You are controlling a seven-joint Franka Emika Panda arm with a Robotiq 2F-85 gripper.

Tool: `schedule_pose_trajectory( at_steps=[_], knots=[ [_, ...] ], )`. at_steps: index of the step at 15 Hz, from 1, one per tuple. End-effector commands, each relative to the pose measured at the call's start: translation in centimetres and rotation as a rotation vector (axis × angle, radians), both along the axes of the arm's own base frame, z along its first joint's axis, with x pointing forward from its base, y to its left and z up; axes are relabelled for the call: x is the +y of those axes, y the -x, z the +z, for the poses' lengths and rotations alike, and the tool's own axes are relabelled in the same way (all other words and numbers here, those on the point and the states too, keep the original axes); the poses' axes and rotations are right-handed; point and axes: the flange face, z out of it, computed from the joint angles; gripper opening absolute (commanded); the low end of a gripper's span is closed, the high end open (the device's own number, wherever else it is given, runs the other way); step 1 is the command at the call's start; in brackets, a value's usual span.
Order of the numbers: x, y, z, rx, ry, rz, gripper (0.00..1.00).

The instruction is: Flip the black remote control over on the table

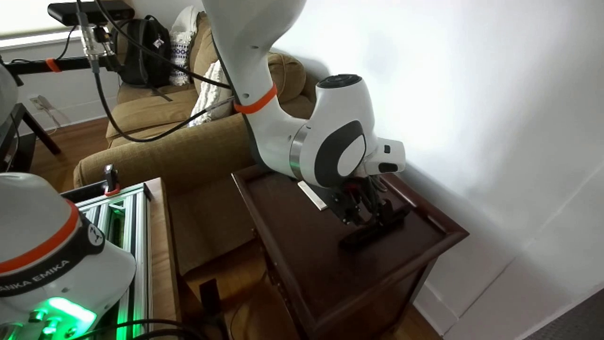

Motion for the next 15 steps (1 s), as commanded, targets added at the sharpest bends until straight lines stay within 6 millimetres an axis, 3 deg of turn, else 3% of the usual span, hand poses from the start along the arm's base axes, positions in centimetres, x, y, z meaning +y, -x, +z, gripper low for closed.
schedule_pose_trajectory(
  at_steps=[1,6,15],
  knots=[
    [-1.3,1.0,1.1,0.011,-0.043,-0.009,1.0],
    [-2.2,0.0,1.2,0.001,-0.118,0.015,1.0],
    [-5.9,-0.6,0.5,0.067,-0.202,0.023,1.0]
  ],
)
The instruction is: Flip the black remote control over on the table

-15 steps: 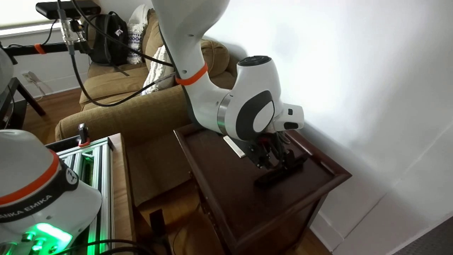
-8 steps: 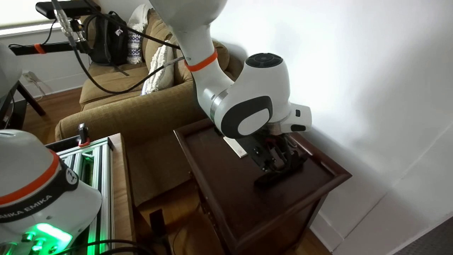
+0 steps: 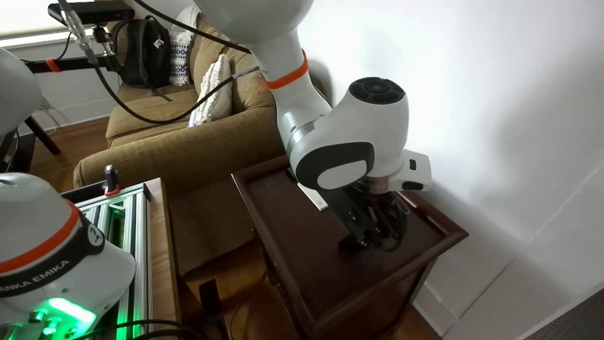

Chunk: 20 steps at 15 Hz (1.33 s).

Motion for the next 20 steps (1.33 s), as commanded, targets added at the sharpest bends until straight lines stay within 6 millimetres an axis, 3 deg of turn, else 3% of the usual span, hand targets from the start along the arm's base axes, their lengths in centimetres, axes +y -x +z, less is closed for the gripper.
schedule_pose_trajectory(
  at_steps=[1,3,9,10,11,12,17,20],
  knots=[
    [-0.7,-0.7,-0.9,0.041,-0.05,0.018,1.0],
    [-0.8,-1.2,-1.4,0.051,-0.07,0.031,0.96],
    [-0.8,-2.8,-3.1,0.082,-0.1,0.05,1.0],
    [-0.8,-3.0,-3.3,0.085,-0.103,0.053,0.95],
    [-0.7,-3.2,-3.5,0.09,-0.105,0.056,0.75],
    [-0.6,-3.4,-3.7,0.093,-0.103,0.059,0.71],
    [0.5,-4.4,-3.8,0.112,-0.097,0.084,0.31],
    [2.0,-5.0,-3.3,0.142,-0.073,0.1,0.08]
  ],
)
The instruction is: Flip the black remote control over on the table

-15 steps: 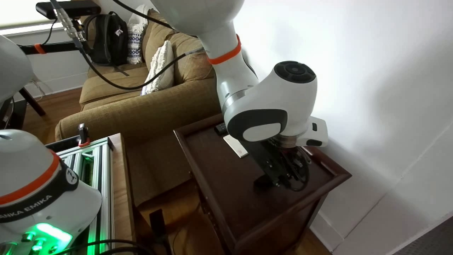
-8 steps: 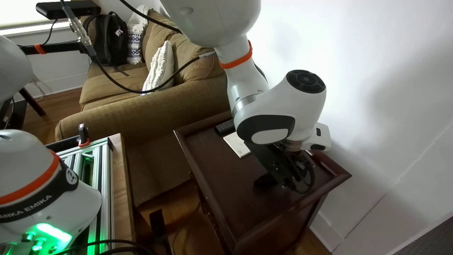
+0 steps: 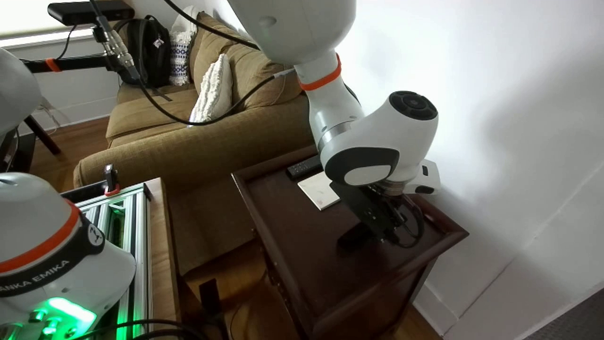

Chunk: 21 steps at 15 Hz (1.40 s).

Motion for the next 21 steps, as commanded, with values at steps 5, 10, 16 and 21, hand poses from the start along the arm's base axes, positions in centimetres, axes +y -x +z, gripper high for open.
schedule_pose_trajectory(
  at_steps=[5,10,16,21],
  knots=[
    [2.7,-1.9,0.4,0.098,0.139,-0.029,0.07],
    [3.8,-2.8,0.5,0.115,0.378,-0.097,0.07],
    [7.0,-3.3,-1.9,0.156,0.56,-0.06,0.07],
    [9.0,-4.3,-2.2,0.128,0.581,-0.068,0.36]
  ],
)
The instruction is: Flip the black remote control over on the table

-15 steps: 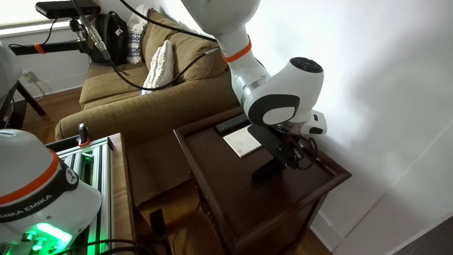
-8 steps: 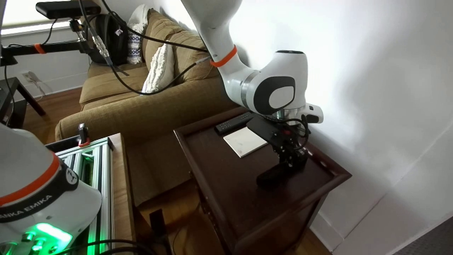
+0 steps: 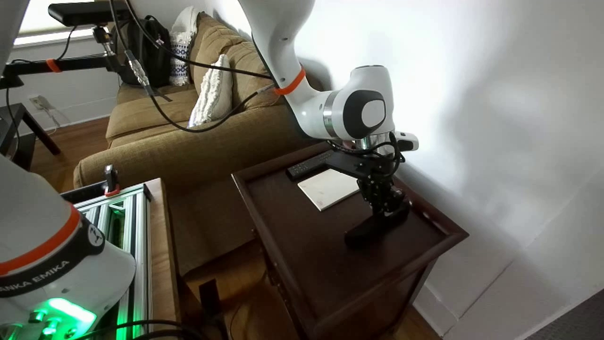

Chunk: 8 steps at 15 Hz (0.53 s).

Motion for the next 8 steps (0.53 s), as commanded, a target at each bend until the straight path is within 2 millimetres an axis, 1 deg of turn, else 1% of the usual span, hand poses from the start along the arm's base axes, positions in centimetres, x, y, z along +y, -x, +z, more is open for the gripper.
schedule_pose_trajectory(
  at_steps=[1,5,6,7,8],
  knots=[
    [1.1,-0.6,-2.0,-0.001,0.025,-0.006,0.55],
    [1.9,-0.3,-3.2,0.004,-0.002,0.001,0.83],
    [2.1,-0.3,-3.2,0.0,-0.001,0.003,0.92],
    [2.1,-0.4,-3.0,-0.004,0.0,0.004,0.98],
    [2.1,-0.5,-2.5,-0.014,-0.002,0.006,1.0]
  ],
)
